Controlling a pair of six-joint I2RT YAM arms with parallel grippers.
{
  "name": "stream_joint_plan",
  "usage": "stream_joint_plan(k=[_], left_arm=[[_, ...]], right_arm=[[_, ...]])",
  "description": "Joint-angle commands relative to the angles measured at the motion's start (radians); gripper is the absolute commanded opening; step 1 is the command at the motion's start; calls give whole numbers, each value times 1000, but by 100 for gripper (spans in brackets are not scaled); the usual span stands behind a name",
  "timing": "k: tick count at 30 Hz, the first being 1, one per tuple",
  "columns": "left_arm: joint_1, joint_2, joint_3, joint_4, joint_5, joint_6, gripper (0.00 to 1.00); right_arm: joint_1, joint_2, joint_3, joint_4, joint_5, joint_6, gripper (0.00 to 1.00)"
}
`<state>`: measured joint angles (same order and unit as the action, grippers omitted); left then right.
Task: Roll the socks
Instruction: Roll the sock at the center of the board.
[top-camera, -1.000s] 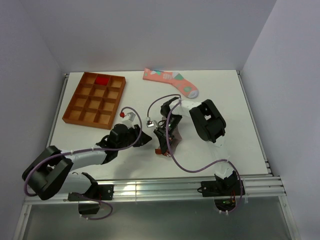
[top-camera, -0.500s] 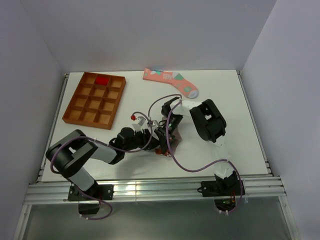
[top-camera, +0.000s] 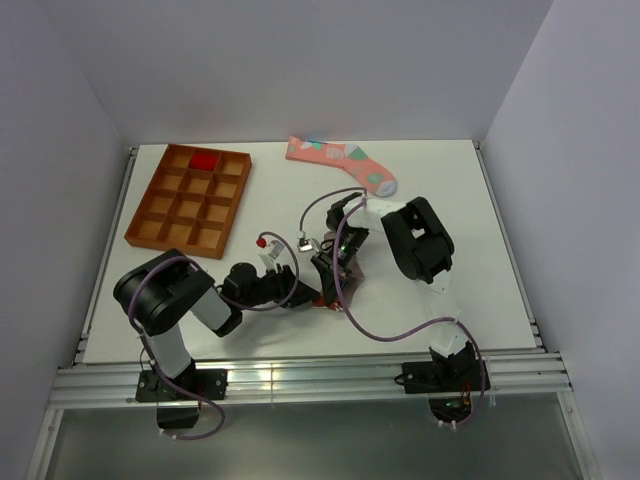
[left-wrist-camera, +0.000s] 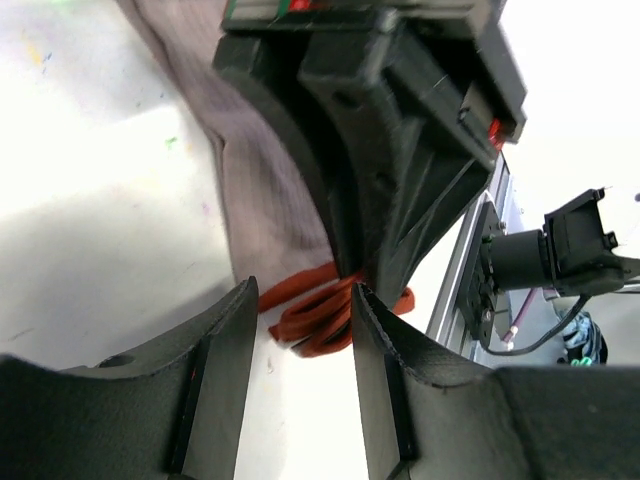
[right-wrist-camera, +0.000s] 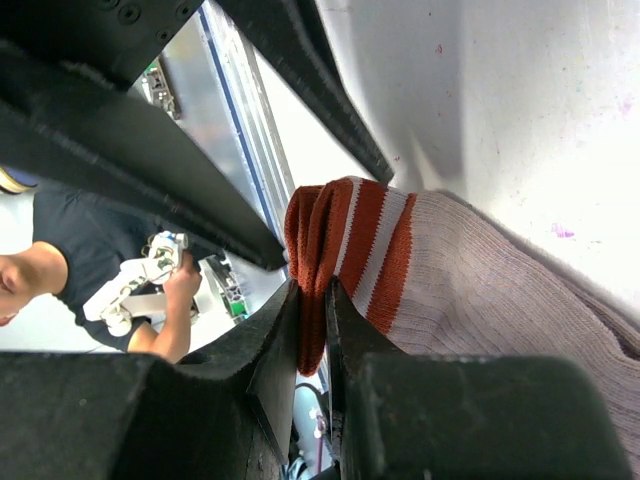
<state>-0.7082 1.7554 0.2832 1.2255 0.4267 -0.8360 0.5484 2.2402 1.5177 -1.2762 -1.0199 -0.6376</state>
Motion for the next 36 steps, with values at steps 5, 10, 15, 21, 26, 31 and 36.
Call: stream_joint_plan(k=[5,10,15,21,26,31,36], left_arm=[[16,64,-3,184,104,-28,49],[16,69,1,192,127,-21,50],[18,79,19,181,149,-20,49],[16,72,30,145,147,-12,48],[16,53,48,106,149,1,46],[4,42,66,52,164,28,44],[4,35,51,58,179,34,45]], right_arm=[[-15,18,9,-37,-32,-13,20],[-19,18,7,-31,-29,-5,20],[-24,24,12,-28,-28,4,20],[-24,19,10,-18,-28,13,20],[-24,15,7,-12,-31,22,20],[-25,12,9,-9,-34,26,20],[-34,9,6,9,-23,42,20]])
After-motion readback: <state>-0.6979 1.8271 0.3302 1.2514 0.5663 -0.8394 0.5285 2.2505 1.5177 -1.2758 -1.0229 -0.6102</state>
